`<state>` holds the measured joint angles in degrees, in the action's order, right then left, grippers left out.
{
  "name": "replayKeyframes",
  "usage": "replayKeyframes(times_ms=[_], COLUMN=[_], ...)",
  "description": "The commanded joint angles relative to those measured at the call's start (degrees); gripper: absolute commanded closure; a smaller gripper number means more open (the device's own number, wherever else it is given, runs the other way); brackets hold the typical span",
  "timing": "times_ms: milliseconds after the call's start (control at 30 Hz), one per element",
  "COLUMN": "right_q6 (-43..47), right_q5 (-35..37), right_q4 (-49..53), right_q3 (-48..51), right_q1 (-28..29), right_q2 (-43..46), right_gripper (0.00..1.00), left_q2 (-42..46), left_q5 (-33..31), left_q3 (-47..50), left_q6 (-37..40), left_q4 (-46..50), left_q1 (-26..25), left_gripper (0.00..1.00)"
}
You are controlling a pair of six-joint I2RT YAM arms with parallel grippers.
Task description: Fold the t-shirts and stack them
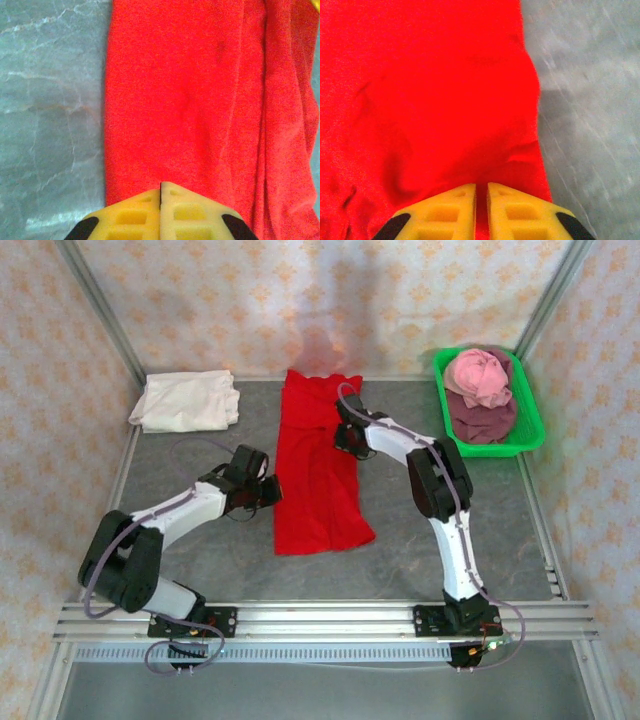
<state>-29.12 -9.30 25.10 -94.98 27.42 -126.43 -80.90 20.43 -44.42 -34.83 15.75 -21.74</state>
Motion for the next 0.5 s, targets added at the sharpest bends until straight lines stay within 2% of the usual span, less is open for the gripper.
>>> replayKeyframes(times_ms=[0,33,67,100,167,233,333,467], right_q6=[0.3,0.5,0.8,1.0,1.4,1.3,1.7,1.3], right_q5=[-6.1,-8.1,-10.3,-12.3,-15.5,-16.2,-16.0,-17.0], right_q4=[-3.2,-6.0,-9.3,-12.2,-17.8,-21.3,-23.1,-23.7], right_q3=[8.2,11.8,15.7,19.1,26.3,31.9,36.5,37.9], right_q1=[0.1,0.1,0.2,0.2,0.2,0.2,0.2,0.3], right_q2=[10.5,13.9,17.1,19.9,24.9,28.4,30.7,30.8], right_gripper=[0.73,0.70,0.67,0.65,0.63,0.59,0.57,0.57], left_q2=[4.8,6.6,8.4,9.7,12.0,13.0,12.5,10.3], left_q5=[3.1,4.4,5.9,7.1,8.0,8.7,10.2,9.8], left_q3=[4.6,6.4,8.2,9.7,12.3,13.7,14.9,14.6], left_q6=[-2.3,-2.7,-3.1,-3.3,-2.9,-2.9,-3.4,-4.1], left_q4=[7.0,7.6,7.6,7.6,8.2,8.3,6.8,5.6], left_q1=[-0.2,-0.3,-0.5,-0.8,-1.9,-2.9,-4.3,-5.6], left_gripper=[0.87,0.85,0.74,0.68,0.66,0.55,0.55,0.55])
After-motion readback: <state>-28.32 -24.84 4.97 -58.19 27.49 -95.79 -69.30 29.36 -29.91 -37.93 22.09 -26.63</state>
